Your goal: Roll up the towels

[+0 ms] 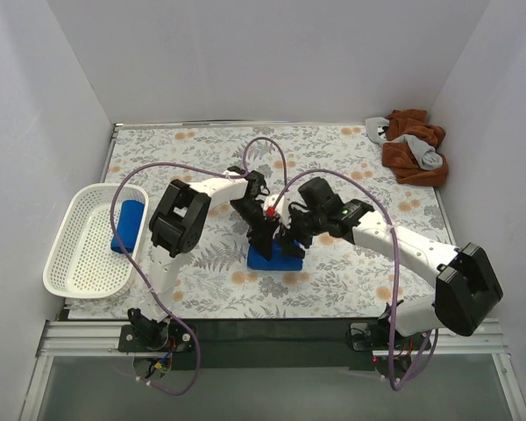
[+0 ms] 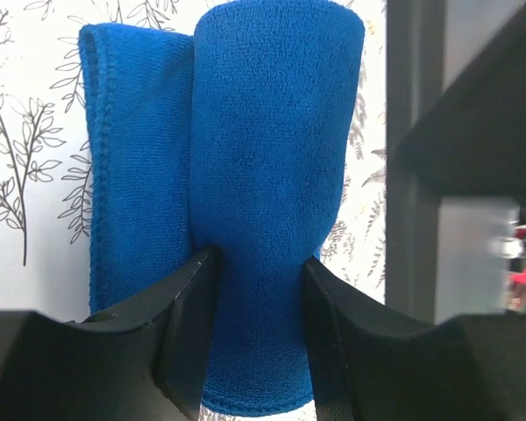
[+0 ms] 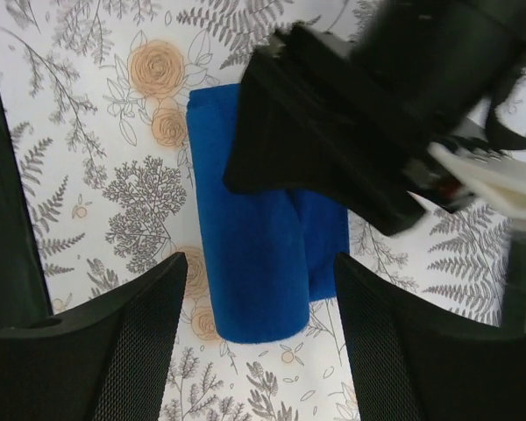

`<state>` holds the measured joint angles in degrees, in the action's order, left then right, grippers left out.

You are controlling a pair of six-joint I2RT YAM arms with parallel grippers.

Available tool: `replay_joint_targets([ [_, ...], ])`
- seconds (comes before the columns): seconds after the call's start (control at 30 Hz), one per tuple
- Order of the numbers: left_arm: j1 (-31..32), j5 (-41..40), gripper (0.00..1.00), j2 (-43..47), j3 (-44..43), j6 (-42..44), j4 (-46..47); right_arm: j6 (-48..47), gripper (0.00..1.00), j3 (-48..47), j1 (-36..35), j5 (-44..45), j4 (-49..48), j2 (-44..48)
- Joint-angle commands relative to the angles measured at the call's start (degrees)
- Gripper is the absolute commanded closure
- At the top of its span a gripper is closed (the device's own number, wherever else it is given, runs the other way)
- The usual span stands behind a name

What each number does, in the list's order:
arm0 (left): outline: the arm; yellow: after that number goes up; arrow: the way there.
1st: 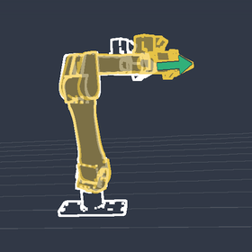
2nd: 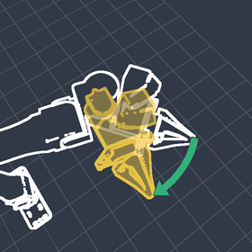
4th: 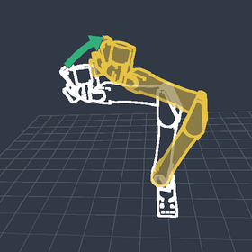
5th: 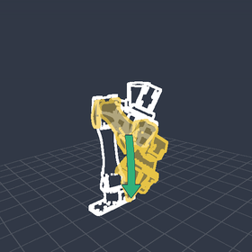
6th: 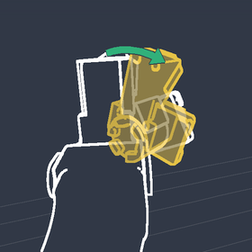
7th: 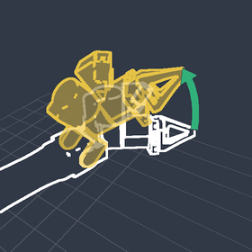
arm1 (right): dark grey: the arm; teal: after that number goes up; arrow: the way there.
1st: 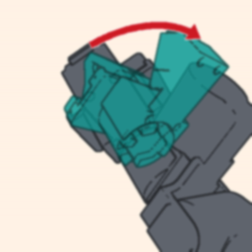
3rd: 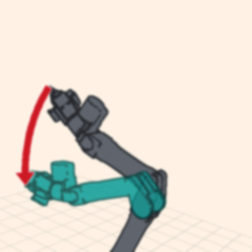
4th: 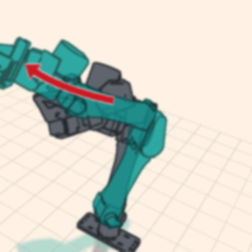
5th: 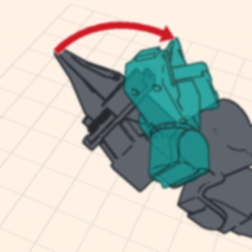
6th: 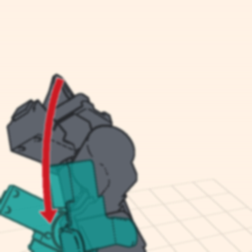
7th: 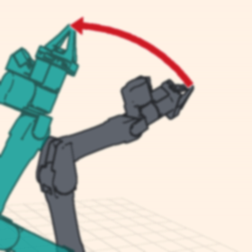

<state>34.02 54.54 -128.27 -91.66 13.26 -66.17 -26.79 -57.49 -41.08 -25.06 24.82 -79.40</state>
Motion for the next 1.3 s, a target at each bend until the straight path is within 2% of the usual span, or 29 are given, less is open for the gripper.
replay_joint_targets([
  [0.0, -1.1, -10.4, 0.62, -6.8, 0.4, 5.4, 4.4, -5.5, 0.38, 2.6, -6.6, 11.2, -5.9, -1.5],
  [0.07, -2.6, -8.1, 0.61, -8.6, -1.3, 5.9, 2.1, -8.4, 0.38, 5.2, -11.6, 18.9, -10.0, -4.8],
  [0.37, -4.1, -6.5, 0.59, -10.1, -2.9, 6.3, 1.1, -10.7, 0.39, 10.9, -18.2, 27.5, -16.5, -8.6],
  [0.43, -4.1, -6.4, 0.59, -10.4, -3.2, 6.0, 1.2, -10.9, 0.49, 11.8, -18.2, 26.7, -16.8, -9.3],
  [0.47, -4.1, -6.6, 0.58, -10.4, -3.2, 5.7, 1.7, -11.3, 0.57, 12.3, -18.2, 26.3, -17.0, -9.4],
  [0.5, -4.3, -7.0, 0.58, -10.0, -3.0, 4.7, 2.2, -11.7, 0.71, 13.5, -18.2, 25.6, -17.5, -9.2],
  [0.57, -4.7, -7.0, 0.59, -8.7, -1.3, 4.0, 4.3, -11.9, 0.87, 14.3, -18.1, 23.6, -17.5, -9.1],
  [0.6, -4.9, -6.6, 0.58, -6.6, -0.5, 3.8, 5.0, -12.0, 0.98, 14.8, -18.0, 23.0, -17.3, -9.1],
  [0.73, -6.9, -5.5, 0.54, -1.0, 3.5, 2.0, 7.8, -10.3, 0.99, 13.0, -14.8, 15.4, -13.5, -8.5],
  [0.87, -12.5, -2.8, 0.49, 4.7, 6.3, 1.1, 9.7, -8.2, 0.99, 8.1, -10.7, 3.3, -6.8, -8.9],
  [0.93, -14.3, -1.5, 0.48, 8.4, 7.5, 0.3, 10.4, -7.1, 0.99, 5.9, -8.9, 0.5, -3.9, -9.5],
  [1.03, -18.4, -2.1, 0.46, 13.6, 9.6, -1.2, 13.5, -6.2, 0.99, 3.7, -6.2, -4.7, -0.6, -12.1],
  [1.17, -23.7, -1.4, 0.43, 20.0, 13.5, -9.7, 21.8, -5.1, 0.99, -1.6, -2.6, -10.6, 2.9, -18.2],
  [1.27, -25.1, -2.4, 0.42, 26.5, 17.3, -11.3, 25.1, -5.0, 0.99, -5.3, 0.1, -16.8, 6.8, -23.9],
])
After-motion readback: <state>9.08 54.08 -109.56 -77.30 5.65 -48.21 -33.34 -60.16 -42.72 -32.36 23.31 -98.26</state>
